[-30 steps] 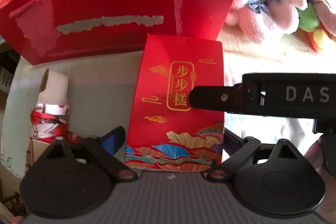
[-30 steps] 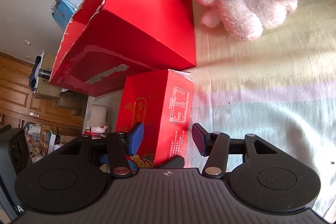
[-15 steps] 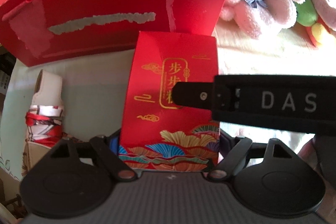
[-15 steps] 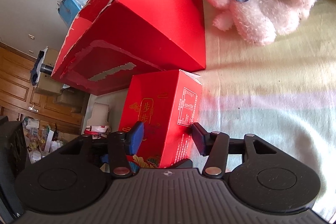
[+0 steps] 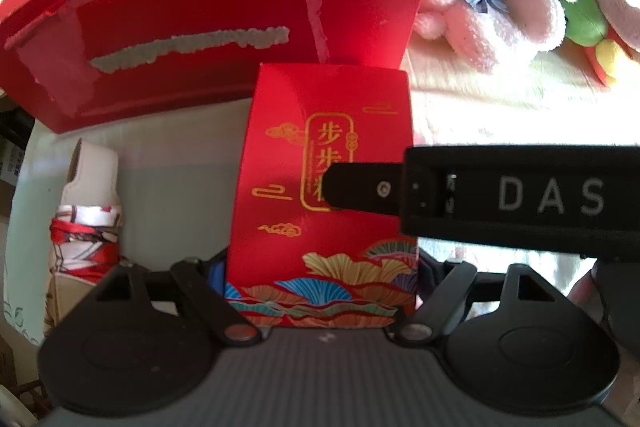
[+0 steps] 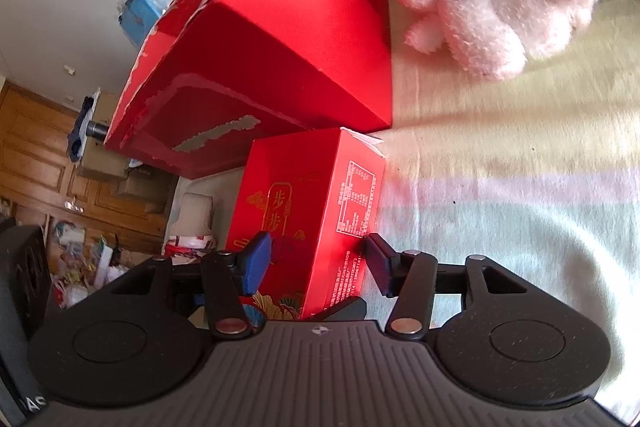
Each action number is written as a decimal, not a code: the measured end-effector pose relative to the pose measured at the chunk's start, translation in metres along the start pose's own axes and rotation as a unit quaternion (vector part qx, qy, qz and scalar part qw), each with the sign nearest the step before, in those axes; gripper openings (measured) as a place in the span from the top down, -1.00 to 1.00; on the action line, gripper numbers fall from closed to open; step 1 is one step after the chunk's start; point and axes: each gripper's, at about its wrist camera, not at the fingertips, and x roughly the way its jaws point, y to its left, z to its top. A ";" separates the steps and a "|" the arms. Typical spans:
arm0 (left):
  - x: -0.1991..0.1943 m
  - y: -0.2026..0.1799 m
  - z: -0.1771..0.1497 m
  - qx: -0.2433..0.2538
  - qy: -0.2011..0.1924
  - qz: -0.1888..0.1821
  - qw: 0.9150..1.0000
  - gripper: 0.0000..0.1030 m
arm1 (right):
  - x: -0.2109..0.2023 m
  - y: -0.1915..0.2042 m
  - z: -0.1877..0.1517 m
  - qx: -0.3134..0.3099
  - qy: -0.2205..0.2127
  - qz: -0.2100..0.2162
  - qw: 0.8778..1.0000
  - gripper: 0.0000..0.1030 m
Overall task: Organize objects
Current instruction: 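Lift the red gift box and carry it over the red box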
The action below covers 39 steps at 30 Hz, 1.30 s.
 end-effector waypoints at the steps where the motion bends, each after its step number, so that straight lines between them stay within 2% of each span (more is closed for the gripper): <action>1: 0.000 -0.001 0.000 0.000 0.000 0.001 1.000 -0.57 | 0.000 0.003 -0.001 -0.013 -0.002 -0.003 1.000 -0.09; 4: -0.001 -0.003 0.000 0.001 -0.001 0.004 1.000 -0.58 | 0.001 0.007 -0.004 -0.031 -0.004 -0.008 0.999 -0.11; 11: 0.004 -0.010 0.003 0.003 -0.002 0.008 1.000 -0.69 | 0.000 -0.003 -0.004 -0.010 -0.004 0.015 1.000 -0.11; 32: 0.001 -0.035 0.012 0.012 -0.006 0.025 1.000 -0.67 | -0.001 -0.010 0.000 -0.011 0.001 0.037 0.999 -0.10; 39: 0.001 -0.042 0.014 0.019 -0.009 0.025 0.999 -0.67 | -0.001 -0.008 -0.002 -0.010 -0.010 0.033 0.999 -0.10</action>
